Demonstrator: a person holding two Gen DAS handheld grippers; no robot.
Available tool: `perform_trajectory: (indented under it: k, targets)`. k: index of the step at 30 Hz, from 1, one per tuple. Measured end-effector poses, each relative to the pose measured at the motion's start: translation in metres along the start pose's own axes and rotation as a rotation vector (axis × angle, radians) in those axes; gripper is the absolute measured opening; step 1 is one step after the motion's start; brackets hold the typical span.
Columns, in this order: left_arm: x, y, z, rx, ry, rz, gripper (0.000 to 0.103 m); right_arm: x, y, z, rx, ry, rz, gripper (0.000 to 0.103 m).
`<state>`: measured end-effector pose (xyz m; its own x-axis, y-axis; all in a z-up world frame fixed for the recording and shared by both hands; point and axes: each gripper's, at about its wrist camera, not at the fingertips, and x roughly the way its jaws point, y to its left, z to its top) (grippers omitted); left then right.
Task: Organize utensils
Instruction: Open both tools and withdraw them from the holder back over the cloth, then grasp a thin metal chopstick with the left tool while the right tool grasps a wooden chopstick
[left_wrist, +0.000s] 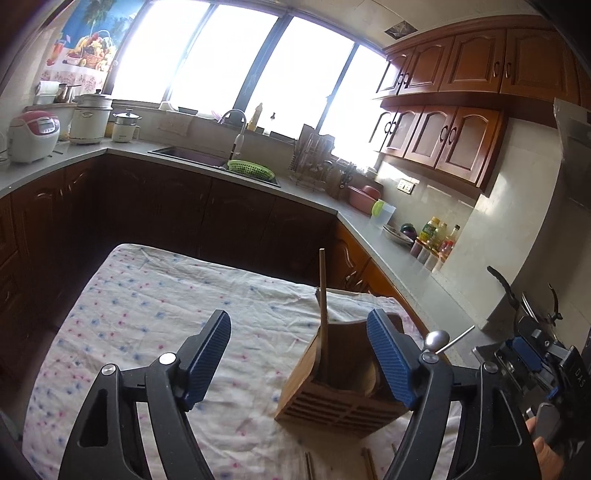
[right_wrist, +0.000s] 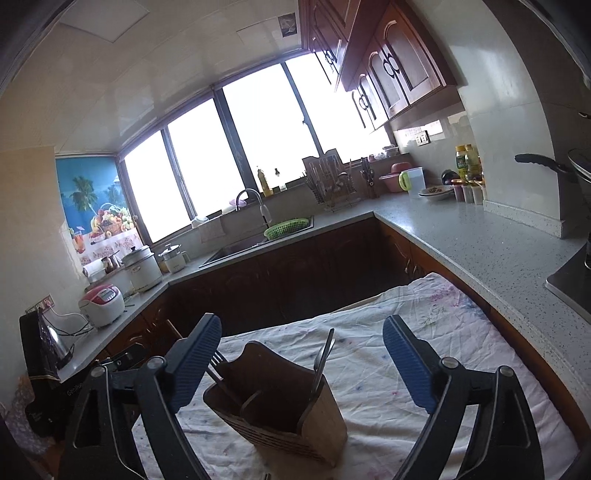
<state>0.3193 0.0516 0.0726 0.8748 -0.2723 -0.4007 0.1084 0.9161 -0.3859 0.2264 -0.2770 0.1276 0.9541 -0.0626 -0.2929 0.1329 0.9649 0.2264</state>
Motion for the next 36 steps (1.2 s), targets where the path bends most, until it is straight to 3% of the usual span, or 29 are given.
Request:
perform_trajectory:
  k: [11, 19, 28, 36]
  targets:
    - [-0.081, 0.018, -0.055, -0.042, 0.061, 0.053, 0.077, -0.054, -0.012, -0.043, 0.015, 0.063, -0.014, 0.097]
    - [-0.110, 0.018, -0.086, -0.039, 0.123, 0.092, 0.077, -0.077, -0.032, -0.082, 0.032, 0.152, -0.059, 0.097]
    - [-0.111, 0.009, -0.110, -0.005, 0.207, 0.126, 0.077, -0.089, -0.047, -0.117, 0.039, 0.222, -0.083, 0.097]
    - [-0.088, 0.006, -0.118, 0.028, 0.265, 0.157, 0.077, -0.079, -0.052, -0.138, 0.033, 0.282, -0.085, 0.097]
